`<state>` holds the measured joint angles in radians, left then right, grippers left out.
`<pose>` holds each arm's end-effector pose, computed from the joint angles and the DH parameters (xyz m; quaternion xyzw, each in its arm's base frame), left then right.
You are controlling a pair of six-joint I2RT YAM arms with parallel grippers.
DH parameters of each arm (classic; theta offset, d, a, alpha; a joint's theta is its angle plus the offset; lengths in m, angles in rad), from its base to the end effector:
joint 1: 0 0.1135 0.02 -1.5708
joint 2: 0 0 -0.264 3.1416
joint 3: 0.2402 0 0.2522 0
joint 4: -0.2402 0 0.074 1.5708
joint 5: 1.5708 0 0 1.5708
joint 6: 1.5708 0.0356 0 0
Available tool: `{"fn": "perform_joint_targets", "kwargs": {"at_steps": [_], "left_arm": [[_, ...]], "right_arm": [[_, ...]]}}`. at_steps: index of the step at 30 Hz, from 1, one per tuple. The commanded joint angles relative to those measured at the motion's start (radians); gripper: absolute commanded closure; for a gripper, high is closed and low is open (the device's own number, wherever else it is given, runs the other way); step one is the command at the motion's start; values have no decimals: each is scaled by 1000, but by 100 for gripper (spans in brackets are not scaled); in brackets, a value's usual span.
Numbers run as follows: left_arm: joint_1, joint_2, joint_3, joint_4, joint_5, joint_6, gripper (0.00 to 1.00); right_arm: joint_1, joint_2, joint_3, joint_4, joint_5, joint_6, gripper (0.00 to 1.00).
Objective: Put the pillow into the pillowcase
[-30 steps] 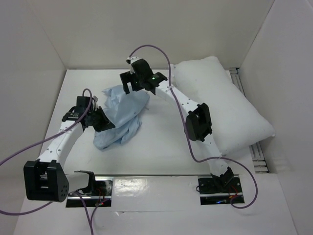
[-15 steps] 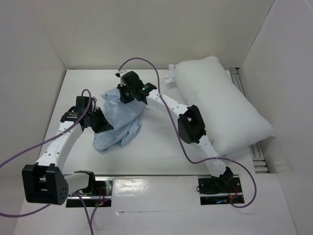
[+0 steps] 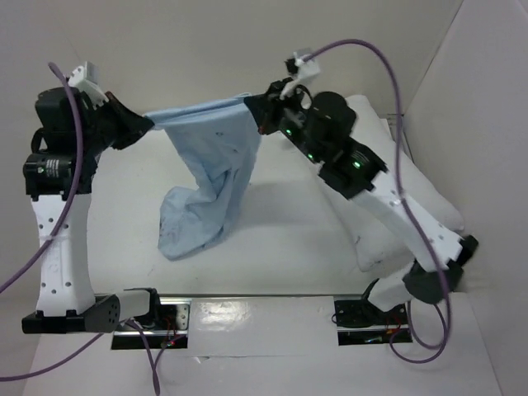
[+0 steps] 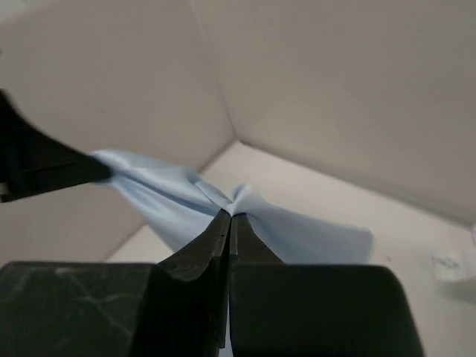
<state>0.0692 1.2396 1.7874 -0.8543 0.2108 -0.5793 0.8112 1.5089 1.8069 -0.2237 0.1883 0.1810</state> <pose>0.2158 0.0075 0.5091 -0.1967 0.7803 -0.2304 0.5472 0.2313 0.2339 0.5144 -0.1444 0.6653 0.2911 0.6721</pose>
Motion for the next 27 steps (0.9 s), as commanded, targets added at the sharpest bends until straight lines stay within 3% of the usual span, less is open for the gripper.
{"fn": "perform_joint_targets", "kwargs": {"at_steps": [1, 5, 9, 13, 18, 20, 21, 24, 25, 26, 27], "left_arm": [[15, -35, 183, -68, -21, 35, 100], [24, -69, 387, -57, -30, 21, 100], [6, -103, 457, -6, -30, 1, 100], [6, -82, 466, 38, -16, 1, 100], [6, 62, 475, 58, -73, 50, 100], [17, 167, 463, 67, -102, 50, 100], [26, 205, 451, 78, -102, 50, 100], [55, 380, 437, 93, -102, 50, 100], [55, 470, 437, 93, -153, 33, 100], [55, 471, 437, 93, -171, 33, 100], [55, 562, 449, 93, -180, 42, 100]], "right_arm": [[62, -159, -66, 86, 154, -66, 100], [117, -298, -77, 125, 184, -100, 100], [129, -386, -77, 164, 203, -146, 100], [129, -377, -87, 227, 302, -227, 100], [83, -202, -72, 316, 410, -344, 100], [-33, -124, -46, 291, 295, -304, 100], [-149, -40, -12, 256, 117, -211, 100], [-305, 168, 34, 270, -139, -44, 100], [-348, 320, 127, 233, -215, -25, 100], [-360, 321, 208, 183, -236, -15, 100], [-360, 500, 427, 117, -249, -5, 92]]}}
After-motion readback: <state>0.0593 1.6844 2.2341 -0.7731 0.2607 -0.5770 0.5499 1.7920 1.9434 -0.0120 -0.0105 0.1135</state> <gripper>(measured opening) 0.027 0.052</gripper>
